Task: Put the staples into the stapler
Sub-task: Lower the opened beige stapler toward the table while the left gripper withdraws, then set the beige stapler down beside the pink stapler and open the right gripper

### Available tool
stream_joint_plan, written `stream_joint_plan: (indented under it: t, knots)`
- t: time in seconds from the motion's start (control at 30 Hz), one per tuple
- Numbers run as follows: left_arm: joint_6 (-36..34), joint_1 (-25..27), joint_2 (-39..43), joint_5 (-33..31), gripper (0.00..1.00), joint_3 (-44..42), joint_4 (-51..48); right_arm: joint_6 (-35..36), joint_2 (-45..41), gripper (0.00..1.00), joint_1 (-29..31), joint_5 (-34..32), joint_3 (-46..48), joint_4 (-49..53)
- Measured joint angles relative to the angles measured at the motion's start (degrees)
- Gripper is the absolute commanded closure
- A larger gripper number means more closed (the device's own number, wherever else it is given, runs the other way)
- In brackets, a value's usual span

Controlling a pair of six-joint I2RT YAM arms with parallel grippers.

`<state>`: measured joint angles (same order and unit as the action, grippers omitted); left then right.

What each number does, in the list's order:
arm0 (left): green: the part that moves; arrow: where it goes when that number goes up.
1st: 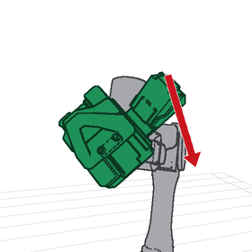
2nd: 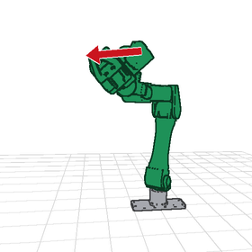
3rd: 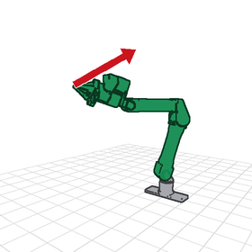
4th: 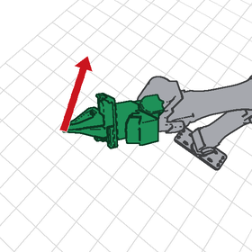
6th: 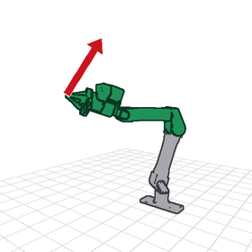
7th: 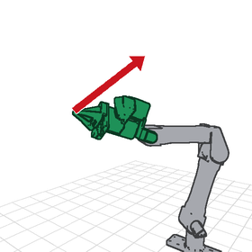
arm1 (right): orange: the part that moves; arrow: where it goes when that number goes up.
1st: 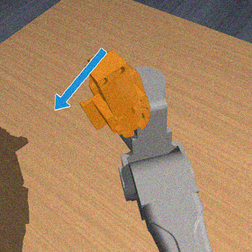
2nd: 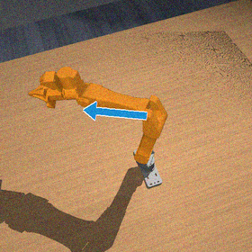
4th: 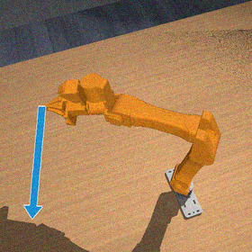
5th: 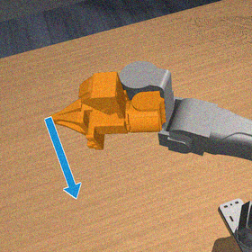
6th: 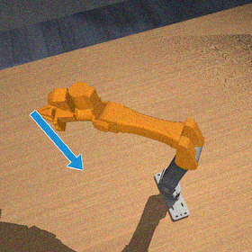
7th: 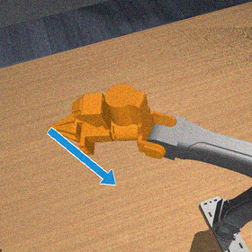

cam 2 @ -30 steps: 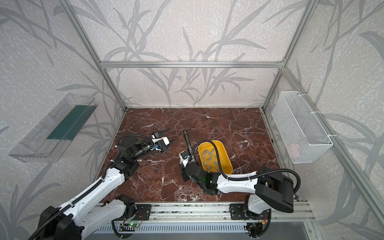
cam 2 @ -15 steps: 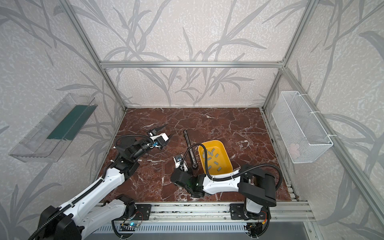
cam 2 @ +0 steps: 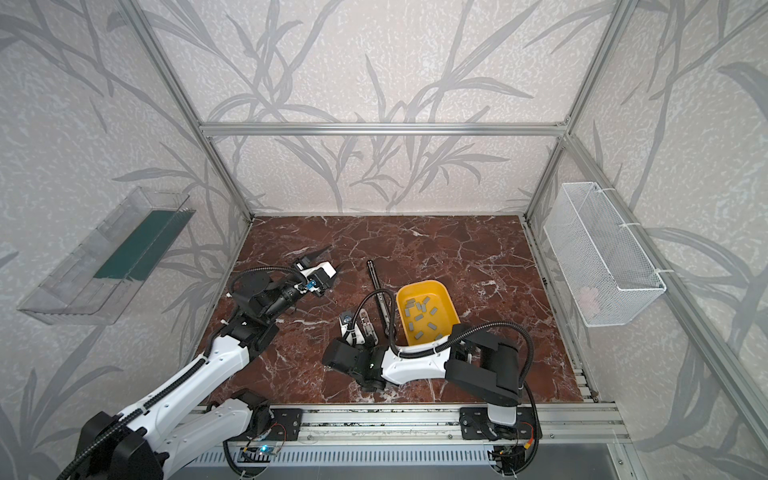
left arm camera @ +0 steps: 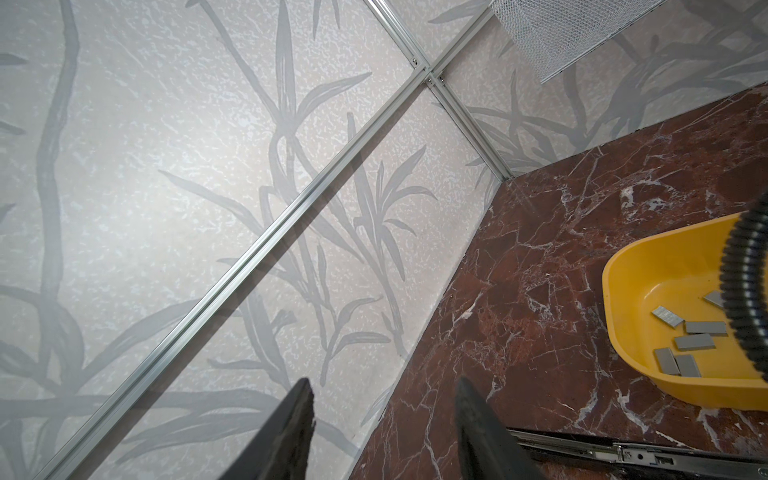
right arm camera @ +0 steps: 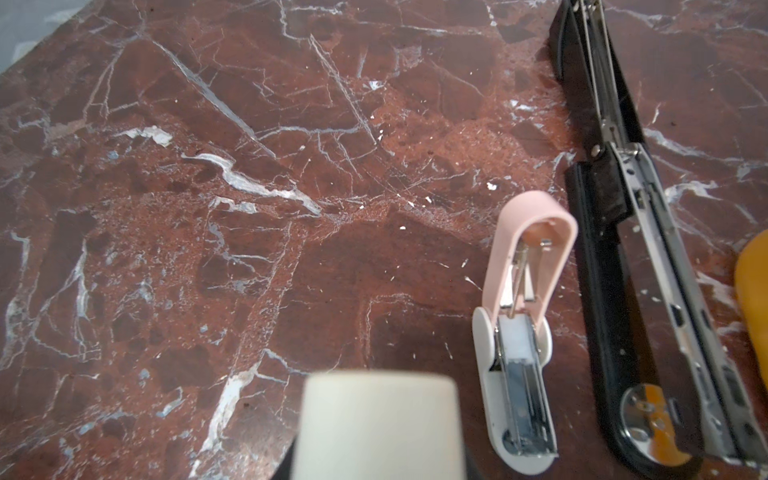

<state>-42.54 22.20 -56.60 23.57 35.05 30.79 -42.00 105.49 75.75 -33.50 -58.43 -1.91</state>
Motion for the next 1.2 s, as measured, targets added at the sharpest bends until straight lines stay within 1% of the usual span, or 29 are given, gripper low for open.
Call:
stream_joint_plan:
  t: [0.27,0.43,0.7,0.9,0.97,1.03,1.13,1.2]
  knots:
    - [0.09,-0.24,0.0,0.04,0.45,0.0,-0.04,-2.49,2.49,1.0,0.0,-0.31,-1.73,3.76]
    - [0.09,-0.35,0.0,0.11,0.45,0.0,-0.07,-4.96,3.06,0.93,0.0,-0.46,-1.75,5.33]
    - [0.09,-0.61,-0.07,0.55,0.45,0.04,-0.2,-8.09,3.34,0.81,0.0,1.36,-1.75,6.38]
    - [0.09,-0.68,-0.11,0.74,0.45,0.04,-0.35,-9.05,3.34,0.68,0.0,1.88,-1.75,6.62]
    - [0.09,-0.74,-0.11,0.9,0.45,0.04,-0.37,-9.22,3.34,0.57,0.0,2.03,-1.73,6.78]
    - [0.09,-0.83,-0.11,1.01,0.45,0.04,-0.37,-9.27,3.34,0.49,0.0,2.01,-1.75,6.88]
    - [0.09,-0.94,-0.11,1.18,0.45,0.04,-0.39,-9.18,3.34,0.43,0.0,2.01,-1.73,6.99]
    - [0.09,-0.94,-0.11,1.27,0.45,0.04,-0.39,-8.9,3.34,0.41,0.0,2.01,-1.73,6.97]
